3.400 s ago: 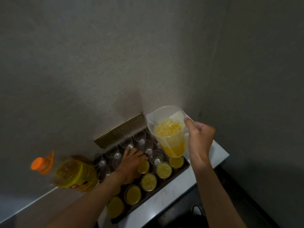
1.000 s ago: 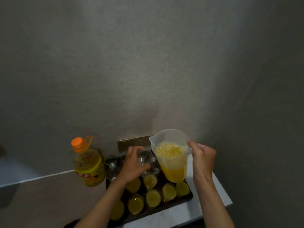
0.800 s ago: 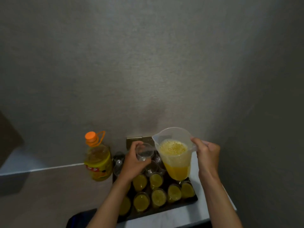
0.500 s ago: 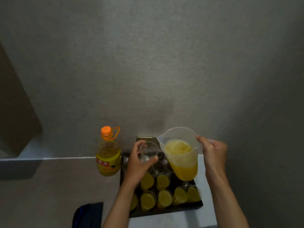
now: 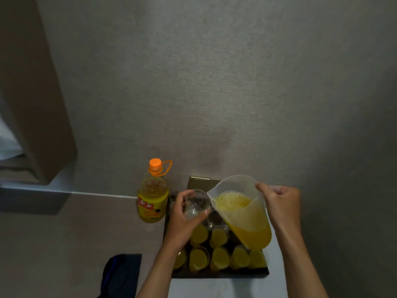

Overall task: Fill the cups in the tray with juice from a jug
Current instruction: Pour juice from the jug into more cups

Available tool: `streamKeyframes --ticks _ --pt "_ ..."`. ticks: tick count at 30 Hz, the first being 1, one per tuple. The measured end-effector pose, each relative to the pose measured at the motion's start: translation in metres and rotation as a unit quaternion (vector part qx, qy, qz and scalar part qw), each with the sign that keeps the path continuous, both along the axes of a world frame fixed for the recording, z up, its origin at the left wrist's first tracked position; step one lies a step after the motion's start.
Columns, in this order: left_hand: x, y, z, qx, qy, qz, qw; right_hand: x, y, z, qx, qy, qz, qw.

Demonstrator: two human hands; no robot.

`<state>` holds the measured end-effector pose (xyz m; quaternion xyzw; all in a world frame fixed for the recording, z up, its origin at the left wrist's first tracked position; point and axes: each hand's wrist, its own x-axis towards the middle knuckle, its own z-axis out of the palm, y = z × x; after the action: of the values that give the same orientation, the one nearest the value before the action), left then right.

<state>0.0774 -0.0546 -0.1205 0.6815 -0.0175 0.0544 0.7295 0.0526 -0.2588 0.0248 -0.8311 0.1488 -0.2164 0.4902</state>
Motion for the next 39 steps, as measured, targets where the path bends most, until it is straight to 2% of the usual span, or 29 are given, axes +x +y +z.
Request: streamKeyframes --ticks 7,21,39 --pt "-0.004 -0.004 0.002 0.001 0.009 -0.028 1.0 -0.002 0.001 0.0 -0.037 0.01 0.027 0.999" --pt "-0.013 -0.012 0.002 -0.006 0.005 -0.033 0.999 -0.015 0.005 0.005 -0.124 0.027 -0.002 0.992" --pt "-0.026 -0.007 -0.011 -0.015 0.017 -0.013 1.0 -0.027 0.016 0.018 -0.146 0.018 -0.003 0.989"
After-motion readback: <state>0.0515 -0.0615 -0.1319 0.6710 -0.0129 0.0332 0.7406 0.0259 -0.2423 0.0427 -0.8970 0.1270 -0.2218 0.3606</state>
